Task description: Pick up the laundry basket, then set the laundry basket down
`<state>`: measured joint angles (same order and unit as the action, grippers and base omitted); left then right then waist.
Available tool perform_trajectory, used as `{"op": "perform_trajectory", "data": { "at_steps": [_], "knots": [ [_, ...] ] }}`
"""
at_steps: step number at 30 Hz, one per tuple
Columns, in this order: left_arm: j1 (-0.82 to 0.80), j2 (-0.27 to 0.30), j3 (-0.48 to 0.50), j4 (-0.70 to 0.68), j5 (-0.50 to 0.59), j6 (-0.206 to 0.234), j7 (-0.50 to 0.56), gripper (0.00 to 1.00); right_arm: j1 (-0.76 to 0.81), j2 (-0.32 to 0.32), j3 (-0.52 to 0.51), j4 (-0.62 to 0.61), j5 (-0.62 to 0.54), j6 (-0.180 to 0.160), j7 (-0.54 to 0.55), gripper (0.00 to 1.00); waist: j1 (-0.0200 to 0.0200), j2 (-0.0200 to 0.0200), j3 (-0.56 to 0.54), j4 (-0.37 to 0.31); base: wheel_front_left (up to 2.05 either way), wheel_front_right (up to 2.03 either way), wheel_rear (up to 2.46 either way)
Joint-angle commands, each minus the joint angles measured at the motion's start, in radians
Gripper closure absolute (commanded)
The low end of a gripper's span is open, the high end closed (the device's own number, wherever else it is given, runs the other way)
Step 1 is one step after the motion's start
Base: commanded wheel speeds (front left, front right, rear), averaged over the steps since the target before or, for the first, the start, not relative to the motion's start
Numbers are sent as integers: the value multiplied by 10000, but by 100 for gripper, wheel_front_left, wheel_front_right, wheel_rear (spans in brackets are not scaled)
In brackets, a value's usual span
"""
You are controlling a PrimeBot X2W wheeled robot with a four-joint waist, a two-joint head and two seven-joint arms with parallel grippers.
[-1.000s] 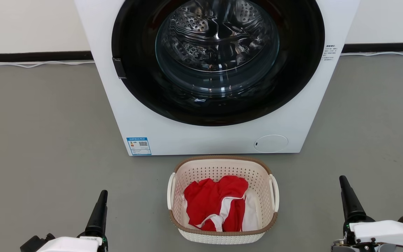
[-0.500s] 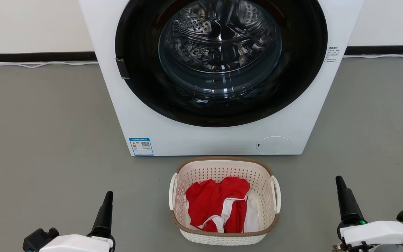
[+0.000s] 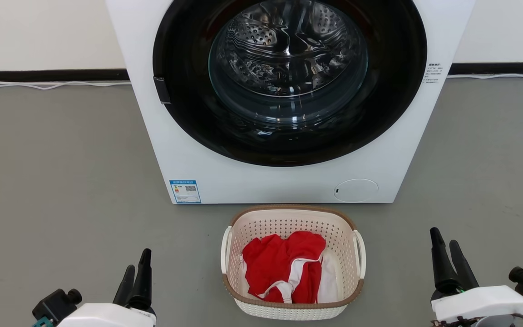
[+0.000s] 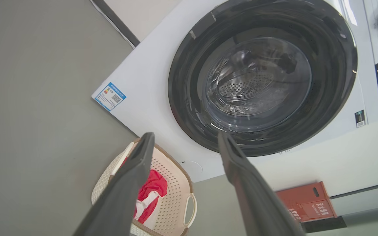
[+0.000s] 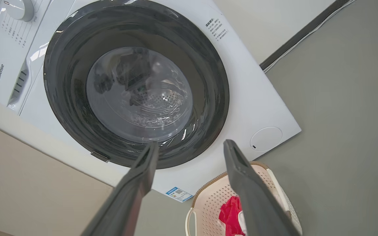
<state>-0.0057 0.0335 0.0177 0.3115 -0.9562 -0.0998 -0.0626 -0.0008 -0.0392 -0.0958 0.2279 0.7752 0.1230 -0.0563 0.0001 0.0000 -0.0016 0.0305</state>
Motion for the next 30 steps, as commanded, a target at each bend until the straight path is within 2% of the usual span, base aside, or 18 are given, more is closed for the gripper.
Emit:
{"op": "perform_trajectory", "data": {
  "at_steps": [1,30],
  "knots": [
    [-136,92,101,-292,406,6,-129,0,-128,-130,150,-297,-426,38,-192,0,-1,0,-7,-1,0,0,0],
    [-79,125,137,-287,4242,75,-949,0,-276,-265,470,134,-4409,55,-1012,0,-1,0,-91,49,0,0,0]
  ]
}}
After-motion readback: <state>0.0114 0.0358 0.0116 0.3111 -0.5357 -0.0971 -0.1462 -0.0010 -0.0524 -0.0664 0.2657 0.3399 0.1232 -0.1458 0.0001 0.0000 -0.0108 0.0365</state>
